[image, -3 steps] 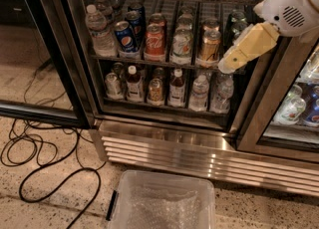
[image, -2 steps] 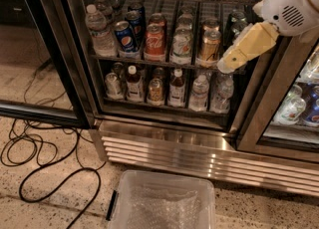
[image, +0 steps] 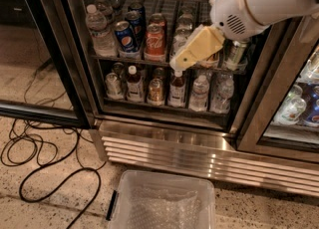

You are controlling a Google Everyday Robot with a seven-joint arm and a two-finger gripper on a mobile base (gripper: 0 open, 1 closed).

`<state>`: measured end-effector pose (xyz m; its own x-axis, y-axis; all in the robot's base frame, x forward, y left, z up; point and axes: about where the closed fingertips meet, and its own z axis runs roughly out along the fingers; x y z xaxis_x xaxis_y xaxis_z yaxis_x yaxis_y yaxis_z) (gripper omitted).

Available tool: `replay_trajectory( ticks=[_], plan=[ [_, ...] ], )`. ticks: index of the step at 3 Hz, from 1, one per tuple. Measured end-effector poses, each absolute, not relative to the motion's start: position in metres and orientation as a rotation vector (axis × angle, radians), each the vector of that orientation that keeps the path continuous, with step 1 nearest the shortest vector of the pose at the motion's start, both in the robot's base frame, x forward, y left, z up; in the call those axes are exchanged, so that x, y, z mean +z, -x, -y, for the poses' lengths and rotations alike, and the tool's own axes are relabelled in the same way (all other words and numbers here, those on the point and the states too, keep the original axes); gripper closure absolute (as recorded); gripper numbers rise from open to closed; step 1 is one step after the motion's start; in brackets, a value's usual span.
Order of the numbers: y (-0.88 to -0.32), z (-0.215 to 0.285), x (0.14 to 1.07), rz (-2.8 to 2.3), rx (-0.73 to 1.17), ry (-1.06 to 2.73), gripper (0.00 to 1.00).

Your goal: Pick green can from top shelf of fridge

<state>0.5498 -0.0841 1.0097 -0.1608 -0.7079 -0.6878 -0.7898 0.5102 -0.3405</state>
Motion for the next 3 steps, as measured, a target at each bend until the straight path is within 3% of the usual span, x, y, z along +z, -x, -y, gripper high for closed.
replay_trajectory(
  ticks=[1,3],
  plan=[
    [-0.5598,0.0245,1.0172,-1.797,0.121,1.262,0.0],
    [-0.5629,0.0167,1.0188,-1.767,0.105,1.247,0.0]
  ],
)
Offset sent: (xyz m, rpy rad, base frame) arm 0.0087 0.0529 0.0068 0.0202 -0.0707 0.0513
